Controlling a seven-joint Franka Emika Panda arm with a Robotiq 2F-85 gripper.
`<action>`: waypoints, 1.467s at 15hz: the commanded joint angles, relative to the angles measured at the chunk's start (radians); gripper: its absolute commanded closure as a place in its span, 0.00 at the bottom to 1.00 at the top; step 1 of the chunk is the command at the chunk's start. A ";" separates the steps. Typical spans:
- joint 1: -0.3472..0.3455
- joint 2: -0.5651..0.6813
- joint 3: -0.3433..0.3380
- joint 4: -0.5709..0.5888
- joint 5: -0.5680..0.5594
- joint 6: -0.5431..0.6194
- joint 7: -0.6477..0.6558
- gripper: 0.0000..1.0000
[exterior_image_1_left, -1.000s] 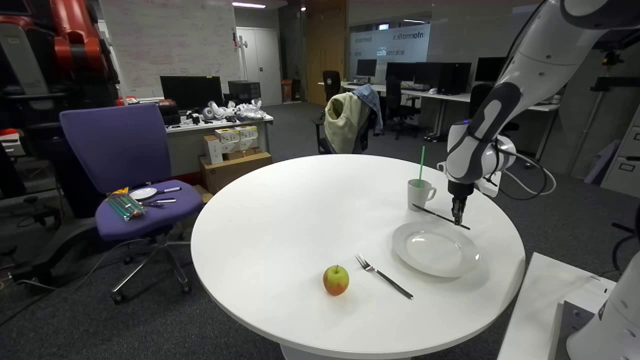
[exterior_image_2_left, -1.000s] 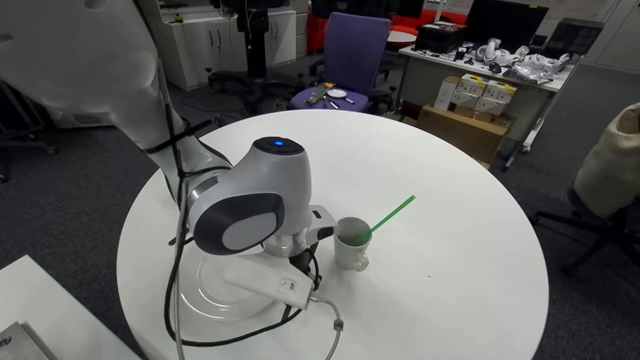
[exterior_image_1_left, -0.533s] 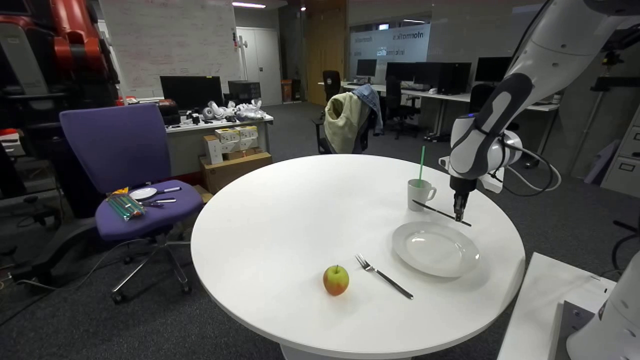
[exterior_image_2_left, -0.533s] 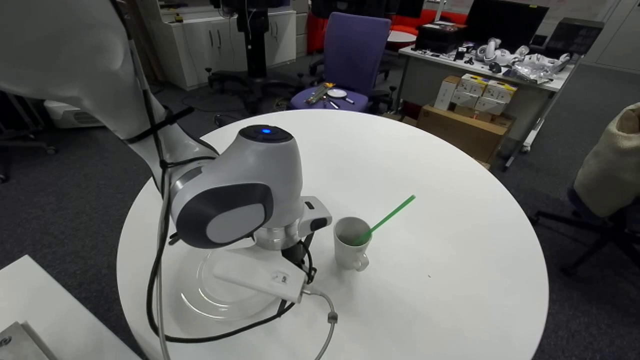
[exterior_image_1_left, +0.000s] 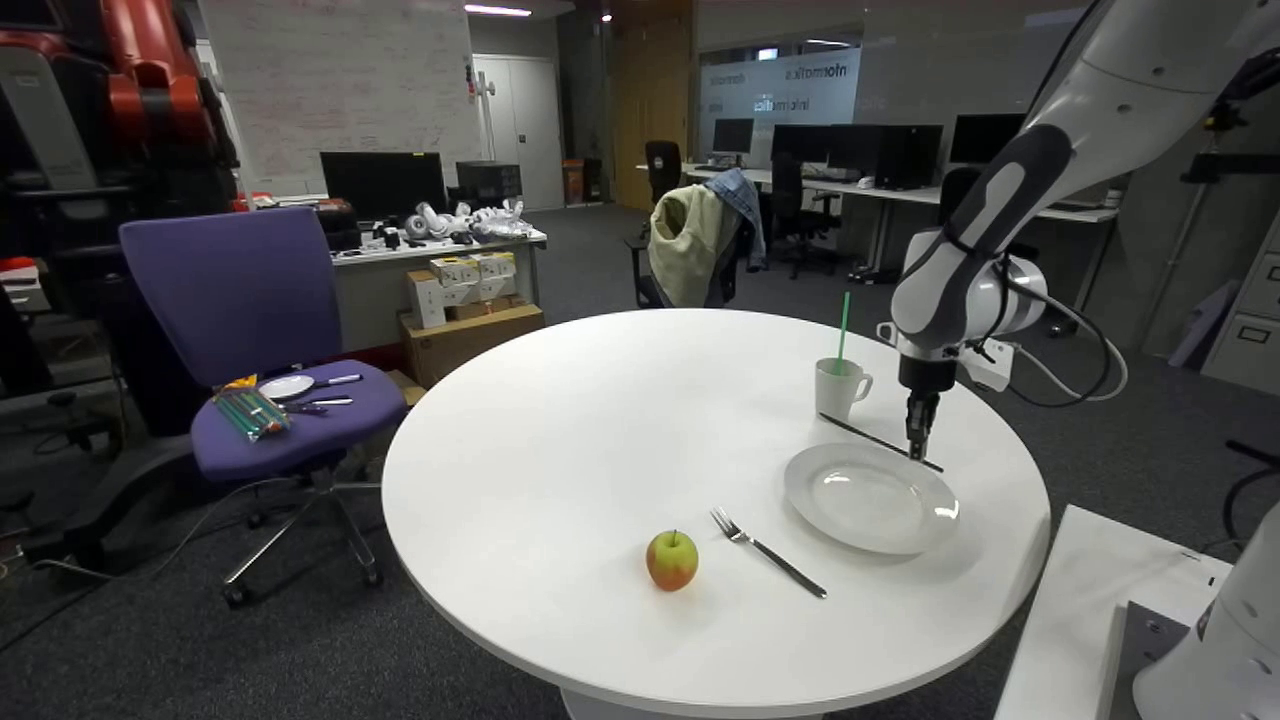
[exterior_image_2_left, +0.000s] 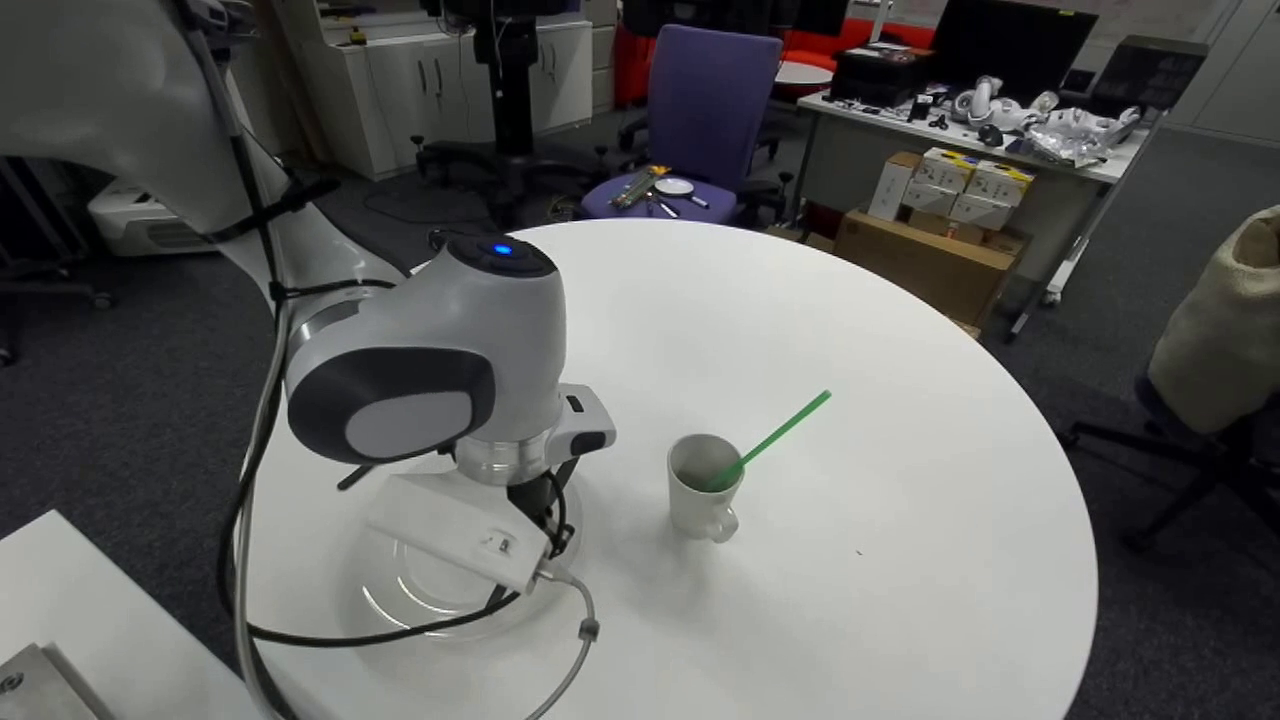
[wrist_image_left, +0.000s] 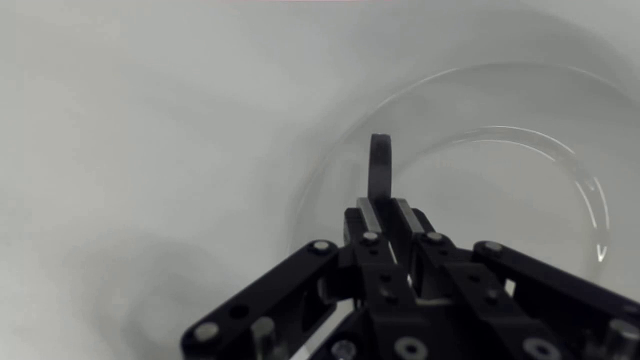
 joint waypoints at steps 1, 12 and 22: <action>0.037 -0.094 -0.011 -0.059 0.071 -0.044 0.001 0.97; 0.143 -0.079 -0.014 -0.104 0.082 -0.007 0.237 0.97; 0.176 -0.012 -0.027 -0.077 0.003 -0.019 0.373 0.97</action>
